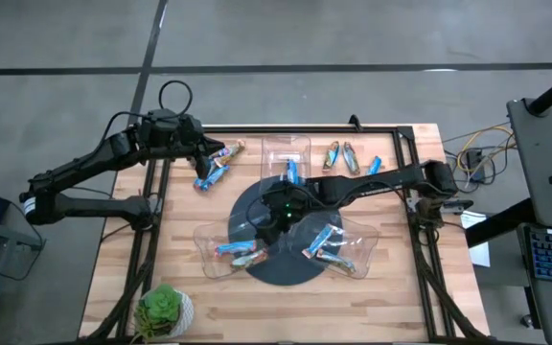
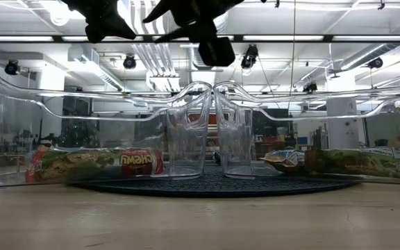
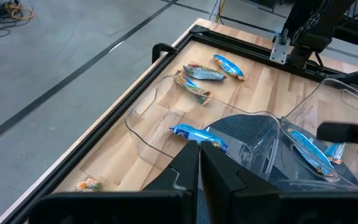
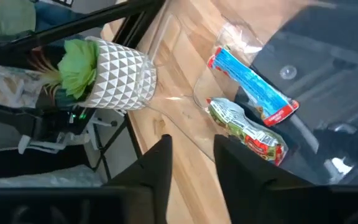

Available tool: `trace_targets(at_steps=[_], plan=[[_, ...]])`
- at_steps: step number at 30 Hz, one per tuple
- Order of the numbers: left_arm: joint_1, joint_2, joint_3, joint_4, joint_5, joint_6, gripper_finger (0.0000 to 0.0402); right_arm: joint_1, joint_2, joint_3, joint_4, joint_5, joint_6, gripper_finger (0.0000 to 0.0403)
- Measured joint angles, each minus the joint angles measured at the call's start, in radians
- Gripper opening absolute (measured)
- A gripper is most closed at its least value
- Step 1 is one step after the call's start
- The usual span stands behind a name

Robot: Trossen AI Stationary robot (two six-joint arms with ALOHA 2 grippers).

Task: Pick and place Granola Bars by type
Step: Put the bottom blue granola bar into the top transparent bin

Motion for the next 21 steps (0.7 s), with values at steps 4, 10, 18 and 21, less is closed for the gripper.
trace_targets(at_steps=[4,10,18,21], plan=[[0.0,0.0,0.0,0.0,0.0,0.0,0.0,-0.009,-0.036,0.0,-0.012,0.0,-0.081,0.0062],[0.0,0.0,0.0,0.0,0.0,0.004,0.0,-0.023,-0.085,0.0,-0.073,0.035,-0.204,0.0011],[0.0,0.0,0.0,0.0,0.0,0.002,0.0,-0.056,-0.201,0.0,-0.19,0.115,-0.36,0.0008],[0.0,0.0,0.0,0.0,0.0,0.002,0.0,-0.069,-0.26,0.0,-0.238,0.159,-0.424,0.0008]])
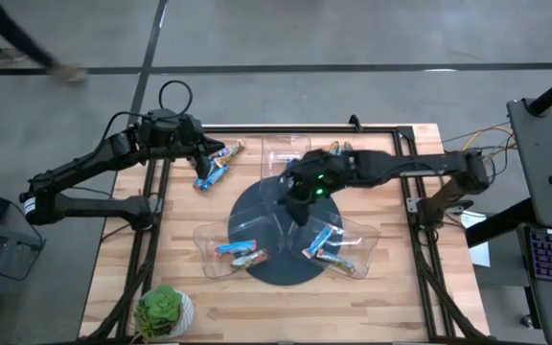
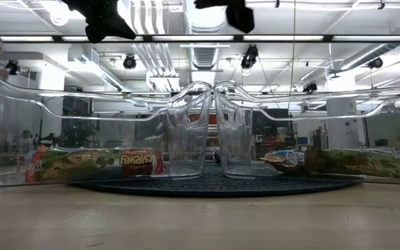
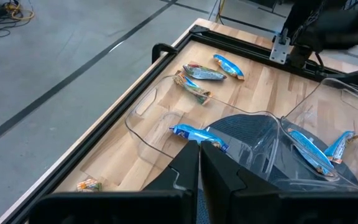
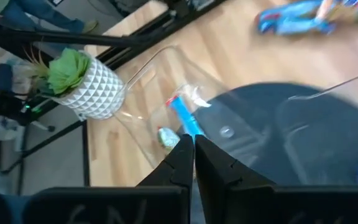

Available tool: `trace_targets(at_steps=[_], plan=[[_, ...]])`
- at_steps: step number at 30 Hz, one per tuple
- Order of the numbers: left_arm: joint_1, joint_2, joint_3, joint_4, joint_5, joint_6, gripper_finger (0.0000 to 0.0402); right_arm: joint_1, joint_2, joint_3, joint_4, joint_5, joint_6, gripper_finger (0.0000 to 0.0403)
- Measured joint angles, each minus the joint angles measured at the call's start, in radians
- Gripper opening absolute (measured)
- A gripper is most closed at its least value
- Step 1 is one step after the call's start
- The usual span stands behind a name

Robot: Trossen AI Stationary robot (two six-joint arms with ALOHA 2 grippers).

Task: Pick and place Granola Bars by type
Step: Put the bottom blue granola bar into the top transparent bin

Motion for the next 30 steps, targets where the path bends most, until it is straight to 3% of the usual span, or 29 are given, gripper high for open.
trace_targets(at_steps=[14,30], plan=[[0.0,0.0,0.0,0.032,0.001,0.003,0.0,-0.121,-0.277,-0.073,-0.145,0.124,-0.288,0.0008],[0.0,0.003,0.0,0.117,0.002,-0.016,0.0,-0.287,-0.615,-0.615,0.264,0.029,-0.334,0.0008]])
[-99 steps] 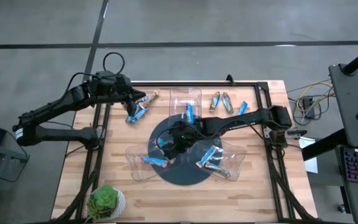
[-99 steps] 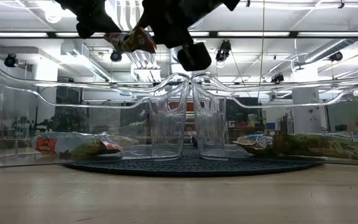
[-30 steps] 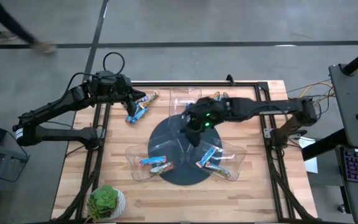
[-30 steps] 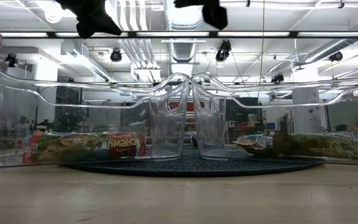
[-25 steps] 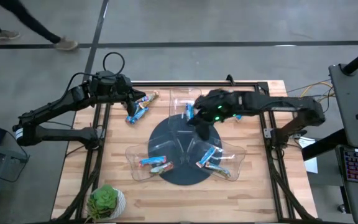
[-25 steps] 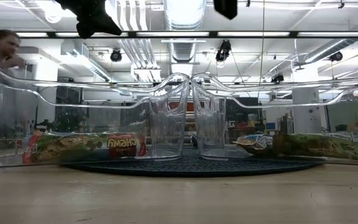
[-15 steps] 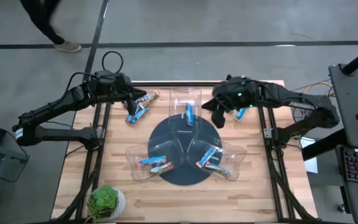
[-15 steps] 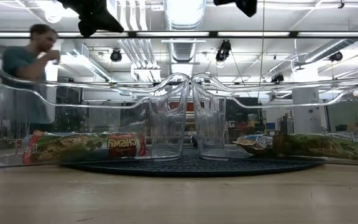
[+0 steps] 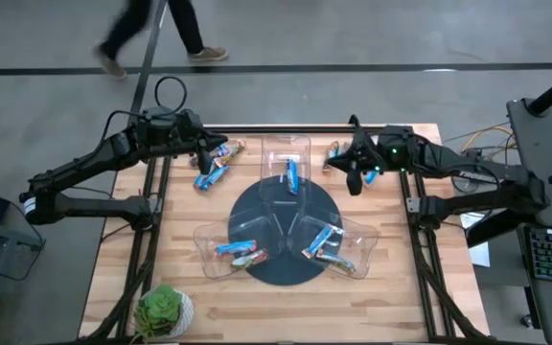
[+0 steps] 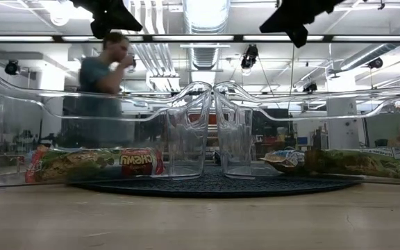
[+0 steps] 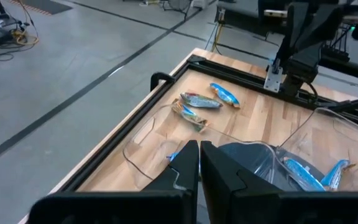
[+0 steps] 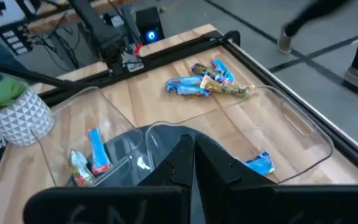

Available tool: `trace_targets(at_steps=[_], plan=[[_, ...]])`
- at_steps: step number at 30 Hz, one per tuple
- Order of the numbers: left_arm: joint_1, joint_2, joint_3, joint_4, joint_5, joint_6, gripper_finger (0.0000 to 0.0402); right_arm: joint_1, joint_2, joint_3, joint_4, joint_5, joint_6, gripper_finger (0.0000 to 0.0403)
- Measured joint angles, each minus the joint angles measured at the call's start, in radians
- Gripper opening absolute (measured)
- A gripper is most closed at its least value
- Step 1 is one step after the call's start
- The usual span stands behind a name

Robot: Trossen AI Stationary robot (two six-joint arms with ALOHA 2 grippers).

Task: Pick and place Granola Bars by type
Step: Put the bottom blue granola bar into the top transparent bin

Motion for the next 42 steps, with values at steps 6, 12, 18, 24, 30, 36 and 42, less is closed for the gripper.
trace_targets(at_steps=[6,12,18,24,30,36,42], plan=[[0.0,0.019,0.0,0.028,0.001,0.003,0.0,-0.004,-0.072,-0.102,0.077,-0.013,-0.005,0.0008],[0.0,0.068,0.0,0.06,0.017,0.006,0.0,-0.004,-0.11,-0.147,0.078,-0.013,-0.001,0.0008],[0.0,0.119,0.0,0.08,0.045,0.004,0.0,-0.003,-0.12,-0.148,0.075,-0.013,-0.001,0.0009],[0.0,0.15,0.0,0.108,0.046,0.005,0.0,-0.003,-0.129,-0.148,0.074,-0.013,0.002,0.0009],[0.001,0.169,0.0,0.109,0.042,0.03,0.0,-0.003,-0.133,-0.148,0.074,-0.013,0.026,0.0009],[0.011,0.174,0.0,0.112,-0.027,0.045,0.0,-0.003,-0.134,-0.148,0.074,-0.013,0.038,0.0009],[0.067,0.174,0.016,0.071,-0.028,-0.05,0.0,-0.004,-0.134,-0.148,0.074,-0.012,0.066,0.0009]])
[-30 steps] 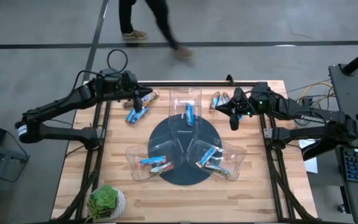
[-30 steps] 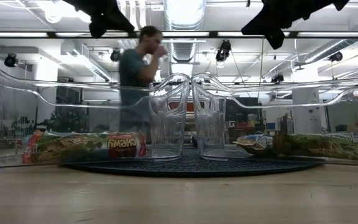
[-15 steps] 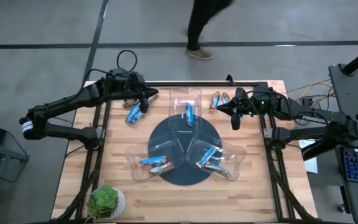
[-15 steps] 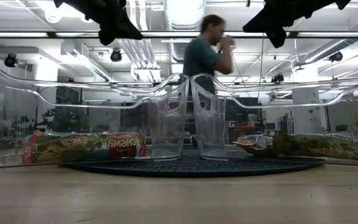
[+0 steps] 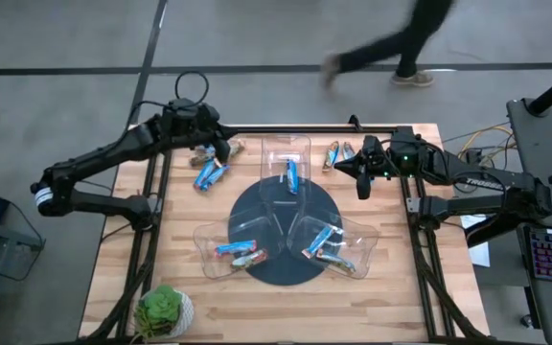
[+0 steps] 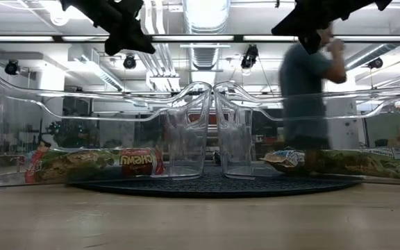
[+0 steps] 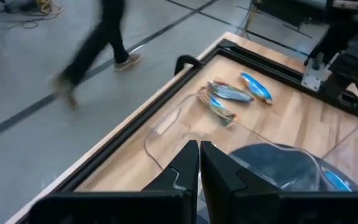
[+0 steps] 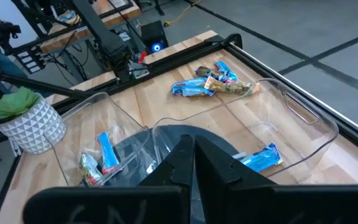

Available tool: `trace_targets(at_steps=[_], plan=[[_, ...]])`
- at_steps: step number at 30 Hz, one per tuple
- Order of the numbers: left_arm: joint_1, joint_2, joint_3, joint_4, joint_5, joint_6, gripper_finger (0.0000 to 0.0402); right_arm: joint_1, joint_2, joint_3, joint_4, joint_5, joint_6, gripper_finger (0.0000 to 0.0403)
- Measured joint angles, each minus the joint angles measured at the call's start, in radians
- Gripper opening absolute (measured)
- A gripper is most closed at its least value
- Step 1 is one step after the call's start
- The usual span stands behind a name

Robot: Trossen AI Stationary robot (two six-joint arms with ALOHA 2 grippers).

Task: Pick and place Granola Bars by type
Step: Put the bottom blue granola bar into the top transparent bin

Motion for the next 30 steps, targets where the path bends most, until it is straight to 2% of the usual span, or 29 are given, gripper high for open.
trace_targets(at_steps=[6,12,15,22,30], plan=[[0.022,0.0,0.047,-0.06,0.01,-0.003,0.0,0.0,0.0,0.0,0.0,0.0,0.0,0.0009],[0.022,0.015,0.111,-0.193,0.011,0.003,0.0001,0.0,0.0,0.0,-0.001,0.001,-0.003,0.0009],[0.022,0.031,0.141,-0.231,0.012,0.003,0.0015,0.0,0.0,0.0,-0.001,0.001,-0.004,0.0009],[0.022,0.082,0.175,-0.243,0.012,0.002,0.0107,0.0,0.0,0.0,-0.001,0.002,0.007,0.0008],[0.022,0.181,0.213,-0.392,0.012,0.0,0.0222,0.001,0.0,0.0,-0.021,-0.001,0.049,0.0008]])
